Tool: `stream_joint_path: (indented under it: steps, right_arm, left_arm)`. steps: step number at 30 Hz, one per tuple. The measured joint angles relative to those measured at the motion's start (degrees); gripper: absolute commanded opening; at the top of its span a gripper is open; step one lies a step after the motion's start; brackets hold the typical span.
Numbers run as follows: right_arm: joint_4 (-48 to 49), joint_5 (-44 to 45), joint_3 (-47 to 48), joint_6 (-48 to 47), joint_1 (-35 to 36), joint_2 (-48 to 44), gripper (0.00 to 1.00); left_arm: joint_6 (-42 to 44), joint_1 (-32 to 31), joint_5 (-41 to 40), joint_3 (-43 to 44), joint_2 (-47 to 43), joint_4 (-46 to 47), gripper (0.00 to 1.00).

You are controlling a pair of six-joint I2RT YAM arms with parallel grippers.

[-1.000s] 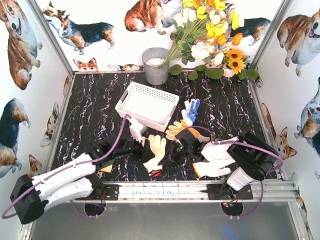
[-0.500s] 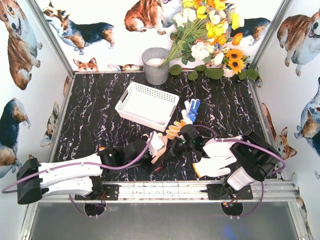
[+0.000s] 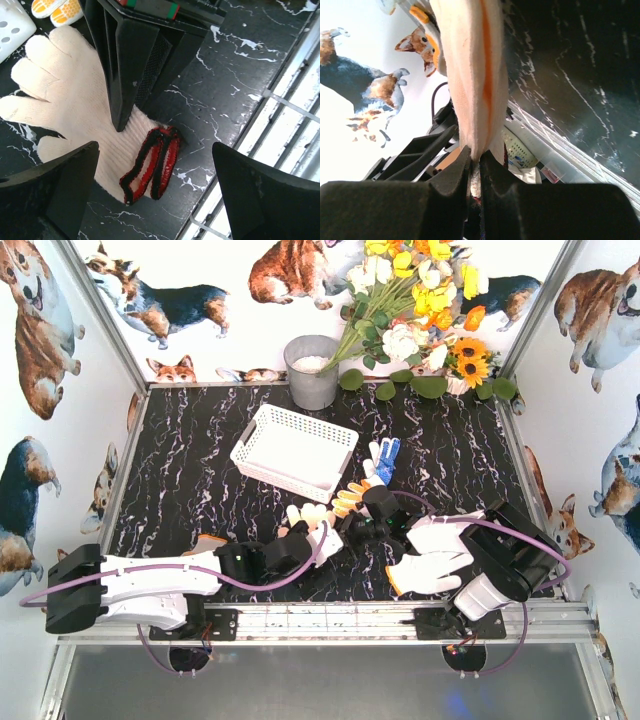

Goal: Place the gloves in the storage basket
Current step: Pick up the glove from the center of the board.

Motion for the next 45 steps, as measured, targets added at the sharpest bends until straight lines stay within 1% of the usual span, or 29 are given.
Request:
stream_joint_path:
  steps: [3,5,8,12,15,17,19,24,27,29,33,37,41,45]
  right_arm:
    - [1.36,-0.09,0.00,0.87,0.00,0.04,0.00]
    - [1.75,-0.09,0.00,1.40,0.00,0.04,0.00]
    - [1.92,-0.09,0.00,2.16,0.00,0.04,0.00]
    - [1.88,-0.07,0.00,3.02,-0.02,-0.28,0.00]
    - [1.75,0.02,0.00,3.10,-0.20,-0.87,0.00]
    - [1.64,0.17,-0.02,3.15,-0.28,-1.09,0.05]
    - [1.53,0.35,-0.11,3.23,-0.28,-1.27,0.16]
    - [-0.33,1.77,-0.33,3.37,-0.28,-3.17,0.42]
    - [-2.73,3.15,-0.31,2.47,-0.28,-4.35,0.56]
    - [-4.70,4.00,-0.17,1.40,-0.28,-4.66,0.61]
    - [-8.61,5.57,0.37,-0.66,-0.09,-4.61,0.62]
    - [-10.58,6.78,1.55,-2.34,0.33,-3.56,0.62]
    - [-13.07,7.80,4.85,-4.68,1.18,-1.29,0.62]
    - [-13.22,8.15,7.76,-6.38,2.14,1.75,0.61]
  left_arm:
    - [-0.11,-0.04,-1.84,0.11,1.79,0.13,0.83]
    - [-0.33,-0.22,-3.30,0.44,3.65,0.00,0.74]
    - [-0.96,-0.28,-5.49,0.55,5.05,-0.33,0.59]
    - [-2.03,-0.28,-8.20,0.76,5.09,-1.05,0.32]
    - [-2.25,-0.37,-8.94,0.94,5.09,-1.22,0.16]
    - [-2.34,-0.37,-9.07,0.96,4.98,-1.18,0.06]
    - [-2.27,-0.37,-9.07,0.96,4.66,-1.31,0.00]
    - [-3.10,-0.39,-9.03,0.96,3.34,-1.57,0.00]
    - [-3.74,-0.39,-8.98,0.96,3.08,-1.60,0.00]
    - [-4.39,-0.39,-8.83,0.96,3.10,-1.70,0.00]
    - [-5.66,-0.39,-8.59,0.96,3.10,-1.66,0.00]
    - [-6.54,-0.39,-8.13,0.96,3.10,-1.53,0.00]
    - [-7.21,-0.39,-7.30,0.98,3.15,-1.49,0.00]
    - [-7.63,-0.39,-6.67,0.98,3.15,-1.29,0.00]
